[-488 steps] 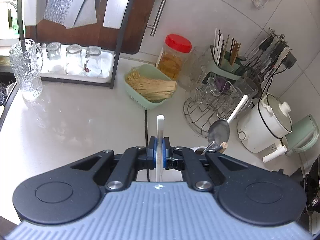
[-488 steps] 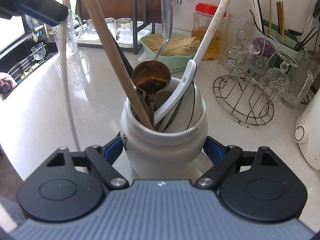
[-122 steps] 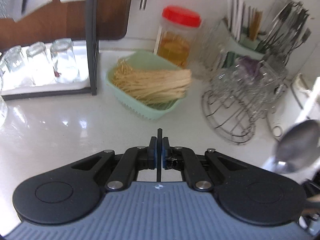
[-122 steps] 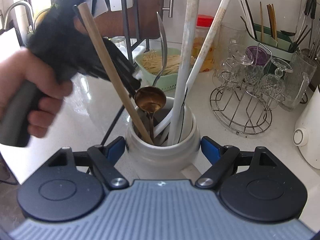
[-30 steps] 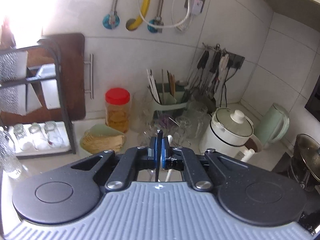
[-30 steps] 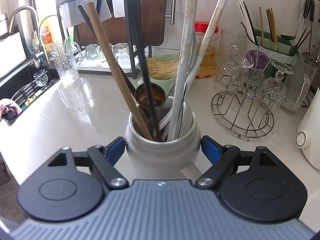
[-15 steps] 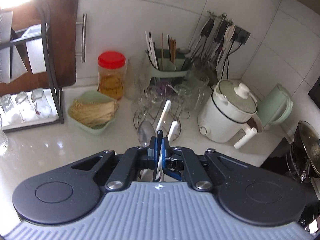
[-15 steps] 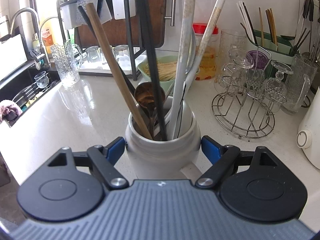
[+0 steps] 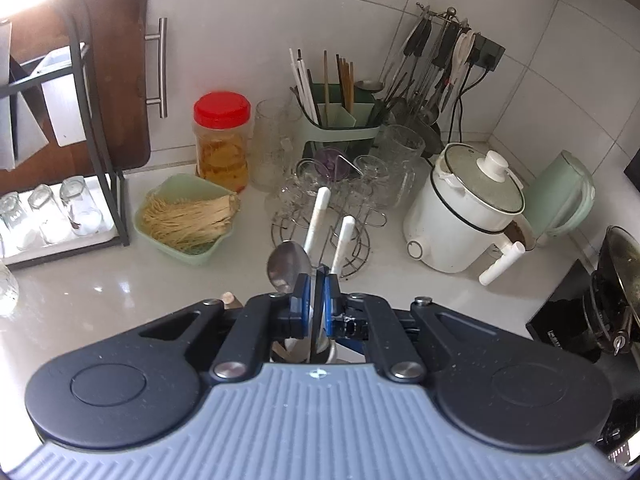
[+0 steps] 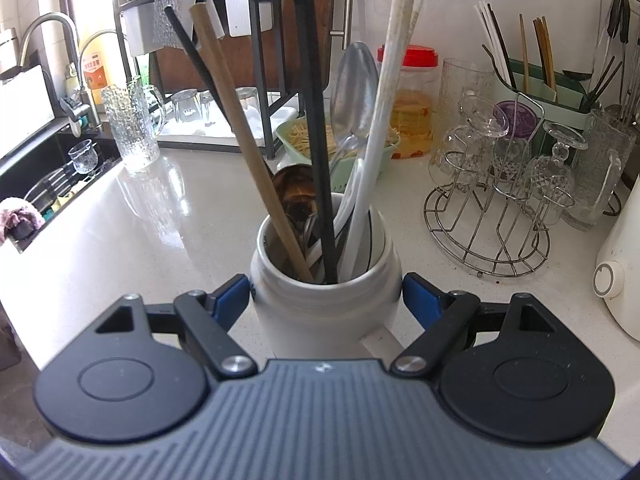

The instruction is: Organize utensils

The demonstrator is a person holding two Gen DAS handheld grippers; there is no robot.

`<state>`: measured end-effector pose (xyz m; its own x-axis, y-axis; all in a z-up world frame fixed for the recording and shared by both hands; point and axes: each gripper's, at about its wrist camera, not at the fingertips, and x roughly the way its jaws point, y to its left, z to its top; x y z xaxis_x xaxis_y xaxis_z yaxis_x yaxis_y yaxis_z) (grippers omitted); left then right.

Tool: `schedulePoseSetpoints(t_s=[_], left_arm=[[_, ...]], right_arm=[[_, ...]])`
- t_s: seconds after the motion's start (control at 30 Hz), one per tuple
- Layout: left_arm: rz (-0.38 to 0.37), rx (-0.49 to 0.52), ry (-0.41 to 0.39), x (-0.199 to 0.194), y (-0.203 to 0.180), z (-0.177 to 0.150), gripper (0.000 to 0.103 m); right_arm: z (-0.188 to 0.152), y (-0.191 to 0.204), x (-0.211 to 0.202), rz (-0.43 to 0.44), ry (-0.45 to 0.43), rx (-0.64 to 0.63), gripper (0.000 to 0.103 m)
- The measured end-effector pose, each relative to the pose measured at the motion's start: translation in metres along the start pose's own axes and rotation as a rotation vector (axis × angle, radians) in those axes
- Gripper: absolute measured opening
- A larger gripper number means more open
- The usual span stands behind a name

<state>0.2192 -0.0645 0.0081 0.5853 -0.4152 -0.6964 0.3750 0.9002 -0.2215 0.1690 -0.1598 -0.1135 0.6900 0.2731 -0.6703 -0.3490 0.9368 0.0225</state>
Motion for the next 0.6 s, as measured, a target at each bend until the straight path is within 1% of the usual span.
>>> schedulePoseSetpoints(t_s=[0.07,0.1,0.13,0.17,0.2,0.23,0.27,0.3,0.33,0.4,0.5,0.6], left_arm=[[0.018,-0.008,-0.012,-0.005,0.003,0.002,0.032],[0.028,-0.008,-0.024,-0.009,0.003,0.003,0.052],[0.037,-0.004,-0.042,-0.013,0.004,0.003,0.062],[0.045,0.000,-0.057,-0.018,0.004,0.004,0.063],[0.050,0.000,-0.065,-0.022,0.005,0.005,0.066],[0.053,-0.003,-0.071,-0.025,0.007,0.007,0.072],[0.057,-0.008,-0.082,-0.030,0.008,0.008,0.075],[0.063,-0.011,-0.096,-0.034,0.010,0.009,0.082],[0.075,-0.013,-0.112,-0.039,0.011,0.009,0.087],[0.101,-0.019,-0.142,-0.049,0.012,0.010,0.090],[0.140,-0.023,-0.173,-0.063,0.016,0.010,0.094],[0.181,-0.039,-0.202,-0.078,0.023,0.008,0.098]], right_arm=[[0.000,0.001,0.000,-0.004,0.003,0.002,0.086],[0.001,0.001,0.000,-0.005,0.005,0.003,0.086],[0.001,0.001,0.001,-0.006,0.007,0.003,0.086],[0.001,0.001,0.001,-0.012,0.009,0.002,0.085],[0.001,0.001,0.001,-0.007,0.008,0.000,0.086],[0.002,0.001,0.000,-0.001,0.004,0.001,0.095],[0.002,0.001,-0.002,0.003,-0.003,0.004,0.101],[0.002,0.001,-0.003,0.004,-0.014,0.004,0.103],[0.003,0.002,-0.005,0.003,-0.022,0.002,0.103],[0.005,0.003,-0.009,-0.004,-0.039,-0.005,0.103],[0.012,0.002,-0.020,0.012,-0.064,0.004,0.103],[0.023,-0.001,-0.031,0.012,-0.069,0.023,0.103]])
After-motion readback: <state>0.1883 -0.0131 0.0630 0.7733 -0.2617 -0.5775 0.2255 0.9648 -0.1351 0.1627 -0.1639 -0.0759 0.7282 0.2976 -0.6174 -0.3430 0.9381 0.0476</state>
